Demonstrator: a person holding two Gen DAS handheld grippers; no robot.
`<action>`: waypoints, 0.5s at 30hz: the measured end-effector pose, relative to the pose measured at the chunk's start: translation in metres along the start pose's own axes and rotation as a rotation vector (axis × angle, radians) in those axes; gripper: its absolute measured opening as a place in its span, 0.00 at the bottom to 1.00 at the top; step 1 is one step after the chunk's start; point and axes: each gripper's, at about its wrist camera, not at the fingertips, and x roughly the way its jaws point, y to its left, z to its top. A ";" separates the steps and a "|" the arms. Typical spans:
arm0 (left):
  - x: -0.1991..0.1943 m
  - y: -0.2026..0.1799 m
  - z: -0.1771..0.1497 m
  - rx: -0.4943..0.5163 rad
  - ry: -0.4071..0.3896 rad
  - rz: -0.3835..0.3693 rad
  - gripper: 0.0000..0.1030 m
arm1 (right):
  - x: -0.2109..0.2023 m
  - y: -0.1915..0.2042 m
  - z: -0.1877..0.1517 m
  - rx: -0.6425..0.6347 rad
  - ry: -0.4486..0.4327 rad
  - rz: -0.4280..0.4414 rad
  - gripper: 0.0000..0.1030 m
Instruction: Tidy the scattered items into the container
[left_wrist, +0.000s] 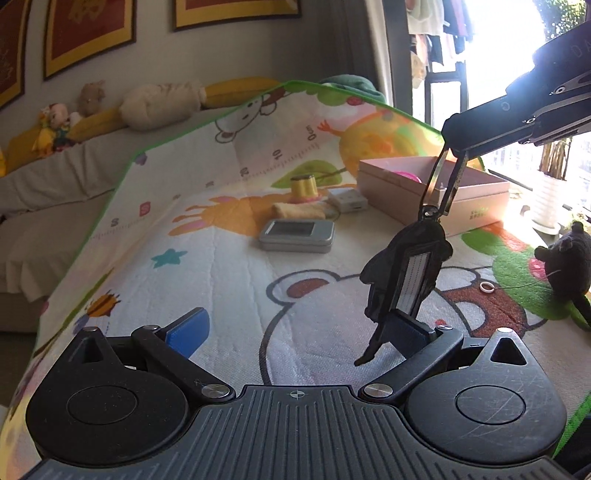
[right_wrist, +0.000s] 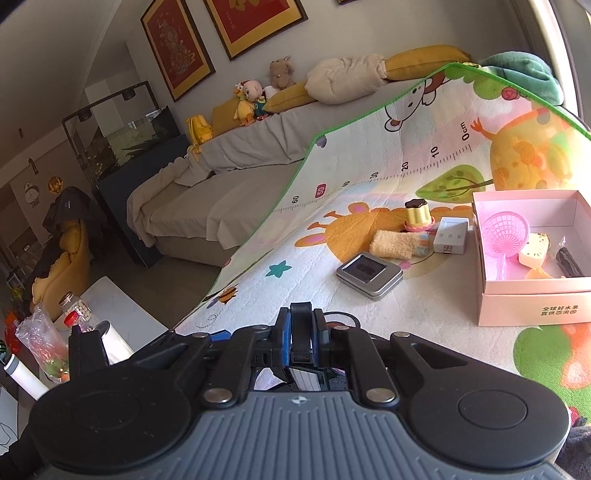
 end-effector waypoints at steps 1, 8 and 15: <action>-0.005 -0.001 -0.001 -0.013 -0.008 -0.015 1.00 | 0.003 0.003 0.001 -0.005 0.005 0.002 0.10; -0.022 -0.035 -0.005 -0.026 -0.049 -0.156 1.00 | 0.014 0.018 0.003 -0.036 0.026 -0.007 0.10; -0.013 -0.049 0.001 0.013 -0.053 -0.213 1.00 | 0.016 0.018 0.006 -0.064 0.036 -0.018 0.10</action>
